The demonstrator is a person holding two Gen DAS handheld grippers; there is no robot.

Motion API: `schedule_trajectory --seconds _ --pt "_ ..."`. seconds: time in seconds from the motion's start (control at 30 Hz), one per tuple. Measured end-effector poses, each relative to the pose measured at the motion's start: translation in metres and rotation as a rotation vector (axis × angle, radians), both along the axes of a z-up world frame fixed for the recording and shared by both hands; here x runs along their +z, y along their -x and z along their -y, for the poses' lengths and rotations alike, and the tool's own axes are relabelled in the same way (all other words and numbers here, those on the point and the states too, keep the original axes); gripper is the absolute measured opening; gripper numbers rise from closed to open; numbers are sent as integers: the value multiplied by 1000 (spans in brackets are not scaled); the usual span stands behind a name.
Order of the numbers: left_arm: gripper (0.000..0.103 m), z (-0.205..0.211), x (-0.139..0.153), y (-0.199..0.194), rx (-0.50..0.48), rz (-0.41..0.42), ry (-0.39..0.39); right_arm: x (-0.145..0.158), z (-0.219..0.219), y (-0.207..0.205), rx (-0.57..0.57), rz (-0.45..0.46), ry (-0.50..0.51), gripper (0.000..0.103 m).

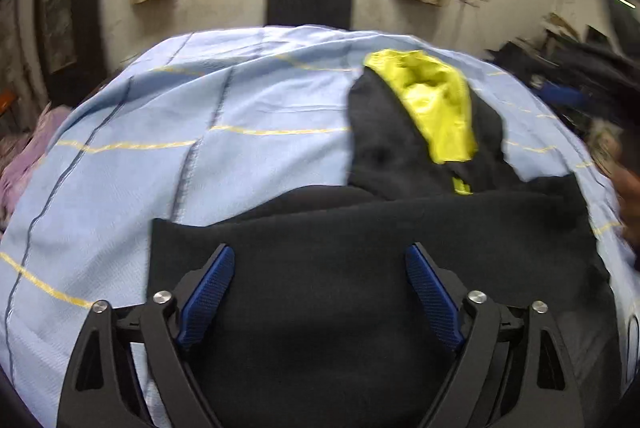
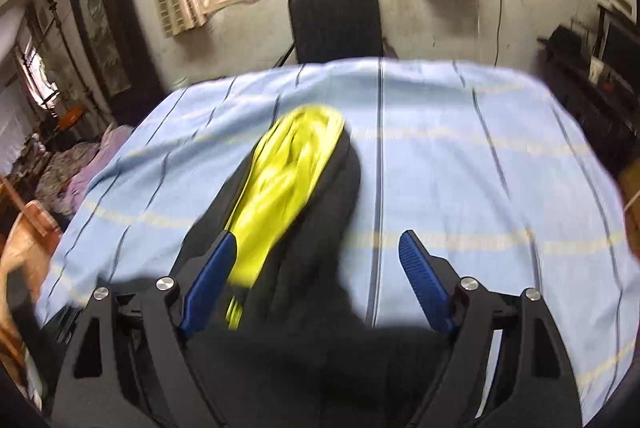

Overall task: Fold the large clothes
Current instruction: 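Grasp the yellow-lined hood with the right gripper and lift it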

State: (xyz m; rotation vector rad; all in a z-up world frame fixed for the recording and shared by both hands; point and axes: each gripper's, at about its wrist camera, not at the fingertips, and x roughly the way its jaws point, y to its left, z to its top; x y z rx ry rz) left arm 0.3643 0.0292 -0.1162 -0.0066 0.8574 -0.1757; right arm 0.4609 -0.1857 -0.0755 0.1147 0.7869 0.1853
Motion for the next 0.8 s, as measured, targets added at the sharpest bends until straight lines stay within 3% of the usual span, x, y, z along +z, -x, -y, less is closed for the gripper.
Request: schedule_trajectory --seconds 0.27,0.33,0.37,0.4,0.63,0.8 --pt "99 5 -3 -5 -26 -37 5 -46 6 -93 -59 -122 -134 77" --pt "99 7 -3 -5 -26 -38 0 -64 7 -107 -56 -186 -166 53" --pt "99 6 -4 -6 -26 -37 5 -69 5 -112 -61 -213 -175 22" --pt "99 5 -4 -7 -25 -37 15 -71 6 -113 -71 -220 -183 20" --pt "99 -7 -6 -5 -21 -28 78 -19 -22 -67 20 -10 -9 15" --pt "99 -29 6 1 3 -7 169 27 -51 5 153 141 99 15"
